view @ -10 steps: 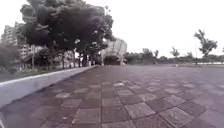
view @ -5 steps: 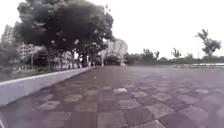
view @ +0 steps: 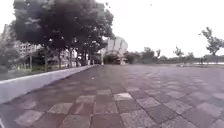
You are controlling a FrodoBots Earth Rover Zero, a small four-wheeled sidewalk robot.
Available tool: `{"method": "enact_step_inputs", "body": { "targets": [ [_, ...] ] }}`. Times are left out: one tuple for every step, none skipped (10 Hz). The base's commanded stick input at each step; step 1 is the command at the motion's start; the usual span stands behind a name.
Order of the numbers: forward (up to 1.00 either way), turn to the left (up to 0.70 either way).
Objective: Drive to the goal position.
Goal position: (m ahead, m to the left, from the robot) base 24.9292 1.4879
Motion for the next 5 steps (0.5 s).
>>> {"method": "enact_step_inputs", "body": {
  "targets": [
    [1.0,0.0],
    [1.0,0.0],
    [1.0,0.0],
    [1.0,0.0],
    [1.0,0.0]
  ]
}}
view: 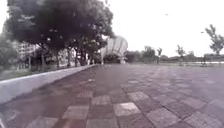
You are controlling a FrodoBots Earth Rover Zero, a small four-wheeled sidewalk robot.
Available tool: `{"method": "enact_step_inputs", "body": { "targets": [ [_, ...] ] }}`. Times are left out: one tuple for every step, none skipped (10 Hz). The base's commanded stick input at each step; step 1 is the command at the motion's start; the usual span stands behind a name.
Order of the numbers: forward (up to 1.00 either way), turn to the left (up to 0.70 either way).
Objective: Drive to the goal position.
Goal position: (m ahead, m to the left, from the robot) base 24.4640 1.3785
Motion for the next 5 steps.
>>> {"method": "enact_step_inputs", "body": {
  "targets": [
    [1.0,0.0],
    [1.0,0.0],
    [1.0,0.0],
    [1.0,0.0],
    [1.0,0.0]
  ]
}}
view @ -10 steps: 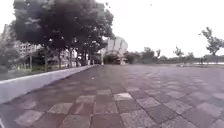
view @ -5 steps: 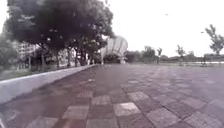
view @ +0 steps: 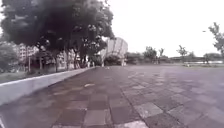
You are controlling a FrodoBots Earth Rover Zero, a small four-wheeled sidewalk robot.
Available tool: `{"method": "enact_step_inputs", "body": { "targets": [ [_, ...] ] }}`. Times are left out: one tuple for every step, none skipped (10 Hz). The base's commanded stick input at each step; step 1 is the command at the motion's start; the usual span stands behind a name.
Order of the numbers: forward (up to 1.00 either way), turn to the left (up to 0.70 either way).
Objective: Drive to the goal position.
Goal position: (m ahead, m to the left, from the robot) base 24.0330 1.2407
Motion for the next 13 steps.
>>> {"method": "enact_step_inputs", "body": {
  "targets": [
    [1.0,0.0],
    [1.0,0.0],
    [1.0,0.0],
    [1.0,0.0],
    [1.0,0.0],
    [1.0,0.0],
    [1.0,0.0],
    [1.0,0.0],
    [1.0,0.0],
    [1.0,0.0],
    [1.0,0.0],
    [1.0,0.0],
    [1.0,0.0]
  ]
}}
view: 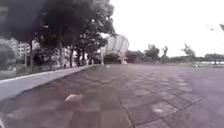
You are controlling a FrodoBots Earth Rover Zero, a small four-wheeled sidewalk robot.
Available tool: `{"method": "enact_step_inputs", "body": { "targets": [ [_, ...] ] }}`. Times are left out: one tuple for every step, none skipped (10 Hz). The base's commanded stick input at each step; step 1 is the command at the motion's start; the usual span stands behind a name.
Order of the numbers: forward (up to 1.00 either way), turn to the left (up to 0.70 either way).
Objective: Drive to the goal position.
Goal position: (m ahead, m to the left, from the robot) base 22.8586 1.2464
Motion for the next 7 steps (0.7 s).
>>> {"method": "enact_step_inputs", "body": {
  "targets": [
    [1.0,0.0],
    [1.0,0.0],
    [1.0,0.0],
    [1.0,0.0],
    [1.0,0.0],
    [1.0,0.0],
    [1.0,0.0]
  ]
}}
